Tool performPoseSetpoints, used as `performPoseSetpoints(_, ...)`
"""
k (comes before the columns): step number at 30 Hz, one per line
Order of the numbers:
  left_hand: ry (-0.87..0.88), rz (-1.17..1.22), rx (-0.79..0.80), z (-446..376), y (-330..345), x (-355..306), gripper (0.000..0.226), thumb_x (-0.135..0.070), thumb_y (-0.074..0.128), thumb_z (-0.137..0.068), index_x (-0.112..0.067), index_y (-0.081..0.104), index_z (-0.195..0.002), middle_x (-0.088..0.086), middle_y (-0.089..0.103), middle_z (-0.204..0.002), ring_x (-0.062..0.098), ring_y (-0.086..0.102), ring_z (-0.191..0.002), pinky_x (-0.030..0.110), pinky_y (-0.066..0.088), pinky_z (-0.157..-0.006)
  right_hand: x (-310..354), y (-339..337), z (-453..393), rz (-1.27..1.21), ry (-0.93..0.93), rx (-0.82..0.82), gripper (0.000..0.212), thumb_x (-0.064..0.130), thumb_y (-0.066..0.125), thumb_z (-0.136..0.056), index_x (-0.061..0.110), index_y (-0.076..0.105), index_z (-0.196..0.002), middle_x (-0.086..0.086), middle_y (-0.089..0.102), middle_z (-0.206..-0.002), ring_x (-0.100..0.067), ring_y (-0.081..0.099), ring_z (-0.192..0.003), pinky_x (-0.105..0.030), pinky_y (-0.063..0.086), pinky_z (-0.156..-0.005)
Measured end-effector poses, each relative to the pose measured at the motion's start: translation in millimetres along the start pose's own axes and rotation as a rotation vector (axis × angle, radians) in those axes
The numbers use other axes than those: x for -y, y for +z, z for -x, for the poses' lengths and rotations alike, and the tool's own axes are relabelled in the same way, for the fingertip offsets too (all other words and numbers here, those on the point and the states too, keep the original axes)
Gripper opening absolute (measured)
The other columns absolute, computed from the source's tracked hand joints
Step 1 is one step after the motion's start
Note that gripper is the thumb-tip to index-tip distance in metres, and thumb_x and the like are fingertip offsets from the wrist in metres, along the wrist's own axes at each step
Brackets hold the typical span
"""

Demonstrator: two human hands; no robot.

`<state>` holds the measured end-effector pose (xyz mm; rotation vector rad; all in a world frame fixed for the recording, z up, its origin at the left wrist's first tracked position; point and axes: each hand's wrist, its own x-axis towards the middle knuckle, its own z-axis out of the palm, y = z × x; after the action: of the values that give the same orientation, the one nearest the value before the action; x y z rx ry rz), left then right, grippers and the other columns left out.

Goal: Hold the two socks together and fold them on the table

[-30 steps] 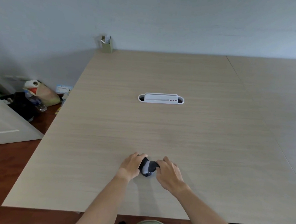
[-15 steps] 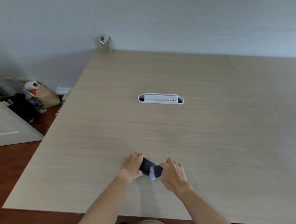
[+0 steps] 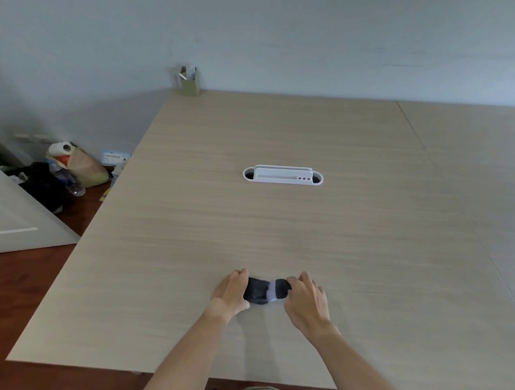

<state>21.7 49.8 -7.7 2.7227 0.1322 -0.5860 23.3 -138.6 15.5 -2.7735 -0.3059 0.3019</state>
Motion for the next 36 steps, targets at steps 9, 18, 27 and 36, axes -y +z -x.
performPoseSetpoints(9,-0.038,0.041,0.017,1.9,-3.7,-2.0,0.049,-0.017,0.078,-0.071,-0.006,0.047,-0.107,0.012,0.058,-0.112,0.033,0.06,-0.1,0.033,0.045,-0.072,11.2,3.7,-5.6,0.094,-0.09,-0.007,0.029,0.008,0.045,-0.084,0.015,0.059,-0.108,-0.006,0.053,-0.109,-0.028,0.056,-0.095,-0.034,0.04,-0.082)
performPoseSetpoints(18,-0.065,0.107,0.032,3.0,-5.1,-0.4,0.059,-0.02,0.082,-0.063,-0.007,0.049,-0.111,0.011,0.056,-0.114,0.032,0.059,-0.101,0.034,0.046,-0.074,21.0,8.4,-8.0,-0.033,-0.102,0.076,0.027,0.015,0.043,-0.09,0.015,0.06,-0.111,-0.008,0.054,-0.112,-0.029,0.056,-0.096,-0.034,0.041,-0.087)
performPoseSetpoints(27,-0.061,0.113,0.033,4.7,-3.7,2.2,0.058,-0.023,0.082,-0.064,-0.01,0.048,-0.109,0.008,0.054,-0.113,0.03,0.057,-0.102,0.034,0.046,-0.076,20.2,4.6,-10.5,-0.051,-0.022,0.021,0.023,0.017,0.042,-0.093,0.014,0.057,-0.111,-0.008,0.054,-0.111,-0.03,0.058,-0.094,-0.036,0.043,-0.083)
performPoseSetpoints(36,-0.034,0.108,0.019,0.9,-8.2,4.5,0.058,-0.022,0.084,-0.06,-0.013,0.05,-0.106,0.005,0.057,-0.108,0.027,0.059,-0.096,0.034,0.047,-0.074,-2.4,-4.9,-10.9,0.125,0.084,0.042,0.024,0.013,0.047,-0.088,0.016,0.055,-0.111,-0.005,0.052,-0.113,-0.026,0.06,-0.094,-0.032,0.042,-0.082)
